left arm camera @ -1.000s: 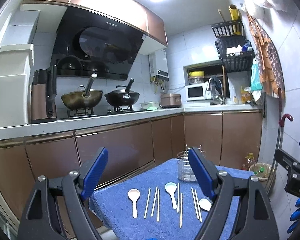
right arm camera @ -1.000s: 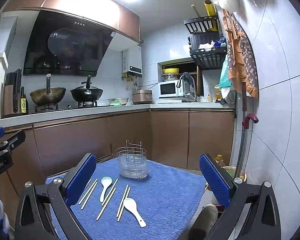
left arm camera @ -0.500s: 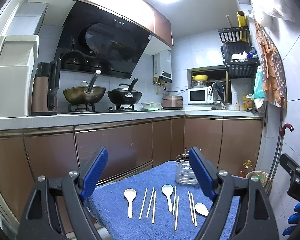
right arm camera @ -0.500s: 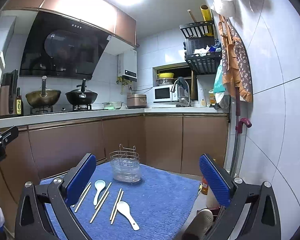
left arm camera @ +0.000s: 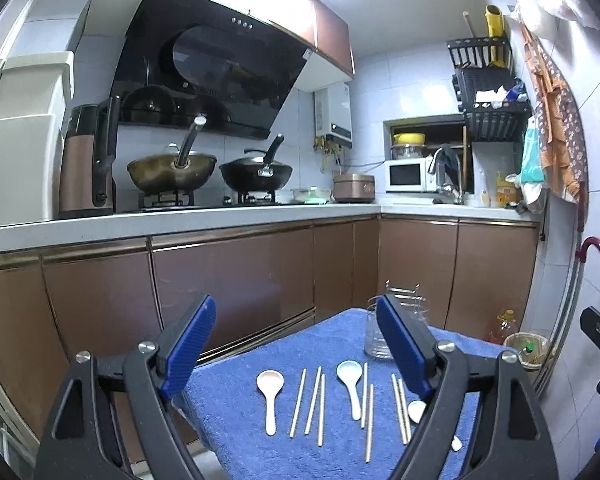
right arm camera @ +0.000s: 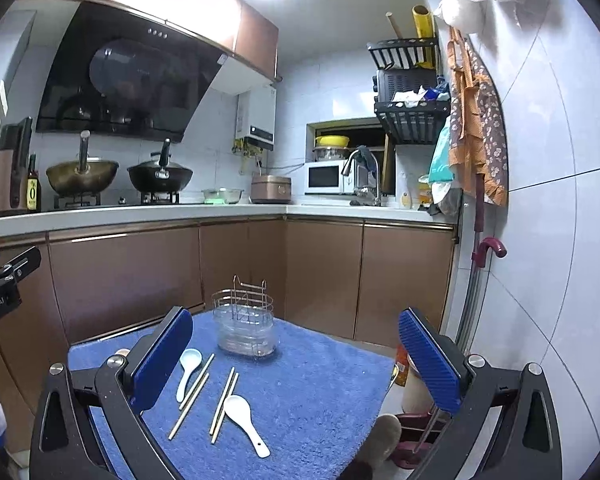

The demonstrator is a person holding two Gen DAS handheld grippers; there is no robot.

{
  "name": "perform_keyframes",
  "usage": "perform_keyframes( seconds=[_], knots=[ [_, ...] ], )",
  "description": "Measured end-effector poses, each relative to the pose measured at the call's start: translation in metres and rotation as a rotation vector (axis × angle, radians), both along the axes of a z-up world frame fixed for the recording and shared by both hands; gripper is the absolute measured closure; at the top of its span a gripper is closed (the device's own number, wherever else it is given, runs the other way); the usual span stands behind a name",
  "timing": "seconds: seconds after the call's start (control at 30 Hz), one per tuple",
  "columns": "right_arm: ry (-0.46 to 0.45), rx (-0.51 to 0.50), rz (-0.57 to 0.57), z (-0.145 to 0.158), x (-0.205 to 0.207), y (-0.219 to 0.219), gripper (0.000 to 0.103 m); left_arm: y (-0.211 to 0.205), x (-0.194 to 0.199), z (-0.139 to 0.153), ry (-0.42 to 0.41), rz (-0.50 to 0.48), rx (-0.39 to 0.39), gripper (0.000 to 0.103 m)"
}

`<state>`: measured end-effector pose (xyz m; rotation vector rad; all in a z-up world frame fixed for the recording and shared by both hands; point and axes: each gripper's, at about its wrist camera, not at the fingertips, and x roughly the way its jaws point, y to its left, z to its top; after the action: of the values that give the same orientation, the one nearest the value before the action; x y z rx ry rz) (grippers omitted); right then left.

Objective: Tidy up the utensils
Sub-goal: 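Lower the left tool onto a wooden chopstick and close it while the right tool grasps another chopstick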

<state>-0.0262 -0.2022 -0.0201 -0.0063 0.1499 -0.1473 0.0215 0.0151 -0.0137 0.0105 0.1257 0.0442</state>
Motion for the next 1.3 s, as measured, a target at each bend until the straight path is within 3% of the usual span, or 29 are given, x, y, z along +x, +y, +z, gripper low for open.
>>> perform_keyframes(
  seconds=[0.3,0.53,0.73,0.87,0.93,1.1,1.2,1.3],
  knots=[
    [0.086,0.005,0.097,-0.01,0.047,0.012,0.0,0.025,0.041,-0.013,0.102,0.026,-0.025,0.021],
    [0.151,0.033,0.171,-0.028,0.1,0.007,0.0,0.082,0.1,-0.023,0.239,0.081,-0.116,0.021],
    [0.387,0.12,0.269,-0.056,0.169,-0.002,0.0,0.11,0.162,-0.045,0.44,-0.048,-0.213,0.021],
    [0.541,0.217,0.336,-0.083,0.215,-0.014,0.0,0.098,0.202,-0.072,0.587,-0.165,-0.249,0.021],
    [0.609,0.248,0.345,-0.094,0.236,-0.016,0.006,0.09,0.222,-0.083,0.641,-0.2,-0.241,0.022],
    [0.792,0.339,0.392,-0.133,0.289,-0.021,0.043,0.058,0.276,-0.114,0.8,-0.294,-0.222,0.022],
    [0.868,0.386,0.396,-0.151,0.31,-0.023,0.051,0.039,0.31,-0.136,0.898,-0.333,-0.198,0.023],
    [0.915,0.403,0.4,-0.162,0.322,-0.021,0.058,0.026,0.337,-0.159,0.969,-0.311,-0.157,0.023]
  ],
)
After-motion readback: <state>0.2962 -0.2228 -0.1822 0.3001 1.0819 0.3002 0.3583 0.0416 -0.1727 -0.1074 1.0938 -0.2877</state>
